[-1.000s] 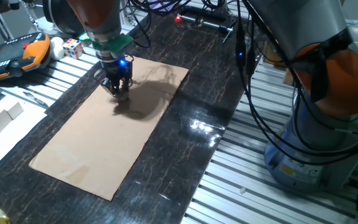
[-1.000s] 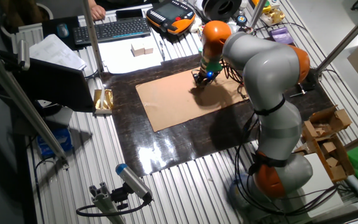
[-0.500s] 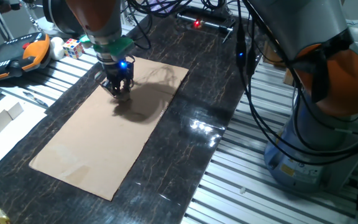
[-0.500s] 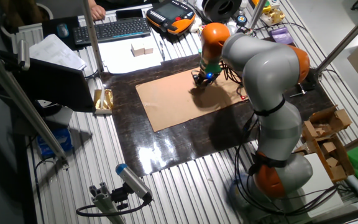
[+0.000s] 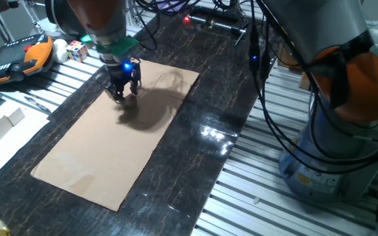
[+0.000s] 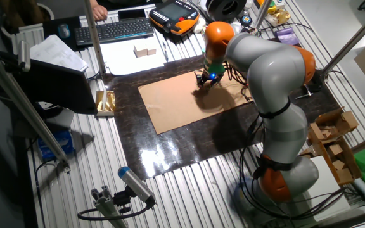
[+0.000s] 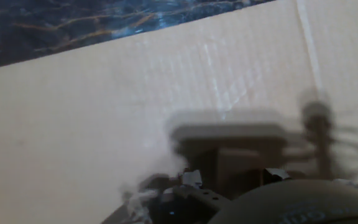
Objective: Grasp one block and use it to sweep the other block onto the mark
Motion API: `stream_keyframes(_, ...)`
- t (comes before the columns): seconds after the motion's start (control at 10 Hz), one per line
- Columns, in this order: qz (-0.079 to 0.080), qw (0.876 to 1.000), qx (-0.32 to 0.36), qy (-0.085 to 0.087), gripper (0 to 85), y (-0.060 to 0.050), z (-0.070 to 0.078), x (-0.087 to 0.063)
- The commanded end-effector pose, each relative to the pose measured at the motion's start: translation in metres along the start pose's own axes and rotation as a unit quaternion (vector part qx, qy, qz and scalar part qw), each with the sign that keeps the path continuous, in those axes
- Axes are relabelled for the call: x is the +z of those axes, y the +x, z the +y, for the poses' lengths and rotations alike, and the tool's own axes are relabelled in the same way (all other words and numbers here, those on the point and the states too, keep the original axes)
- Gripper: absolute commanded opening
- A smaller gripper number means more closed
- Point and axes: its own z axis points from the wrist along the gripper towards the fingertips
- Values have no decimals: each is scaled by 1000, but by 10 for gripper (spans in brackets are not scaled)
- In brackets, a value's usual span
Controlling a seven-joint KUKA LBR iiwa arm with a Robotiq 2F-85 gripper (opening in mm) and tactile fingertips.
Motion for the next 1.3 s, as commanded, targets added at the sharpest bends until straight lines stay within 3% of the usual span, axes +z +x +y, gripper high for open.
stream_keyframes(0.0, 1, 1000, -5, 5, 513, 7, -1, -28)
stream_keyframes(0.2, -2, 999, -43, 7, 387, 16, -19, -39)
stream_keyframes(0.5, 9, 995, -99, -3, 10, 27, -40, -52)
stream_keyframes(0.7, 7, 995, -101, -8, 10, 32, -44, -50)
stream_keyframes(1.2, -4, 994, -108, -7, 10, 33, -47, -50)
